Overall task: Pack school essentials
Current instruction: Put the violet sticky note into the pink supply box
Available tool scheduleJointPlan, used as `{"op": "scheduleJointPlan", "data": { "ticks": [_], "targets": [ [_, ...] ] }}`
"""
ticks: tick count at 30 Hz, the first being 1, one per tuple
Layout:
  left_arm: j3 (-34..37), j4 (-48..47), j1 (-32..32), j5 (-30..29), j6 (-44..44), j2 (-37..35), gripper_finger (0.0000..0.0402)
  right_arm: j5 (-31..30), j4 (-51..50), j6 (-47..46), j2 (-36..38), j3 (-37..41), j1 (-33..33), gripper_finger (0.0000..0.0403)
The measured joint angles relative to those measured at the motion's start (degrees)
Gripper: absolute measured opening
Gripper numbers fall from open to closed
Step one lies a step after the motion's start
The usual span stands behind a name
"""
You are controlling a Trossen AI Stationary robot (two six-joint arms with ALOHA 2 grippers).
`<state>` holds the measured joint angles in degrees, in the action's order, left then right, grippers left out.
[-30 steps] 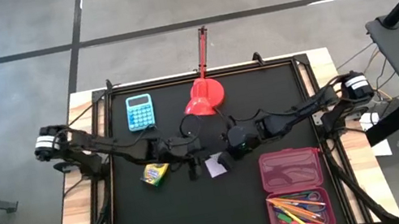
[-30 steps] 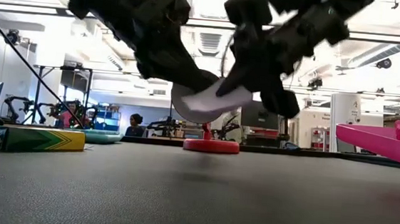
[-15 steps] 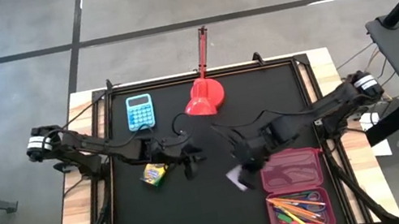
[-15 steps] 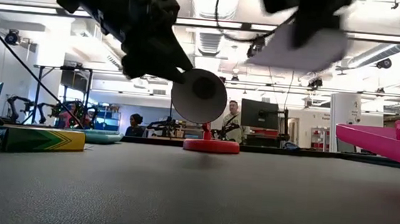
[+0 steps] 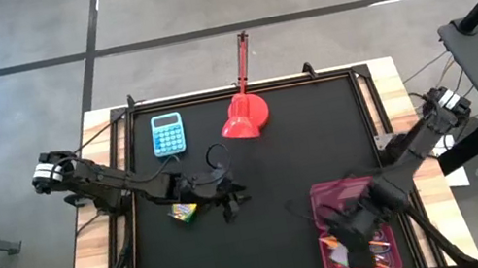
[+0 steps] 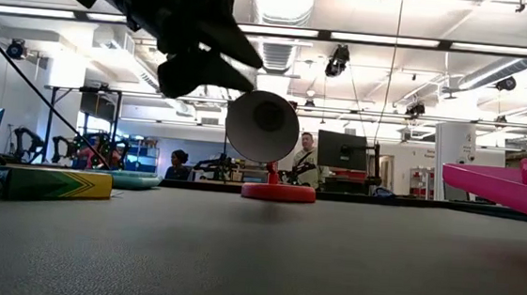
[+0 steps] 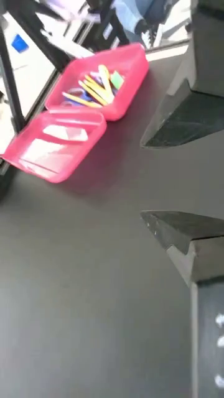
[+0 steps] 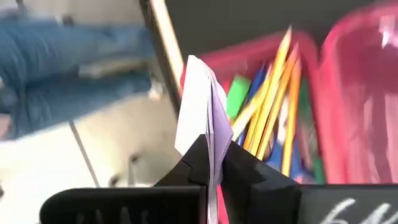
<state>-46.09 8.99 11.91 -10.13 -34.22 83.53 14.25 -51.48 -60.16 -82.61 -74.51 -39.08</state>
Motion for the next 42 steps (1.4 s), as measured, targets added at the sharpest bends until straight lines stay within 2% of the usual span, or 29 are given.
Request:
{"op": "scheduleJointPlan", "data": {
  "ticks": [3, 8, 14, 17, 27, 31, 42],
  "targets": [
    [0.0, 1.5, 0.8, -1.2, 0.0, 0.0, 0.0155, 0.1, -3.1, -2.4, -1.3, 0.3, -2.8, 0.0013],
    [-0.3, 1.5, 1.4, -2.6, 0.0, 0.0, 0.0155, 4.5, -2.9, -1.5, -4.1, 0.8, -3.4, 0.0013],
    [-0.4, 3.0, 2.4, -2.8, -0.1, 0.0, 0.0155, 15.2, -3.2, 4.7, -7.1, 3.1, -4.5, 0.0013],
    [-0.5, 3.2, 3.2, -2.8, 0.0, 0.0, 0.0155, 18.5, -3.2, 6.4, -7.3, 5.2, -4.6, 0.0013],
    [-0.5, 4.1, 5.0, -5.3, 0.0, 0.0, 0.0155, 18.3, 4.8, 10.4, -7.2, 12.9, -4.6, 0.0013],
    [-0.5, 4.1, 5.2, -5.4, 0.0, 0.0, 0.0155, 14.5, 4.6, 9.0, -7.2, 15.7, -4.5, 0.0013],
    [-0.4, 4.1, 5.5, -5.4, 0.0, 0.0, 0.0155, 14.4, 2.9, 4.7, -7.2, 16.9, -4.6, 0.0013]
  ]
}}
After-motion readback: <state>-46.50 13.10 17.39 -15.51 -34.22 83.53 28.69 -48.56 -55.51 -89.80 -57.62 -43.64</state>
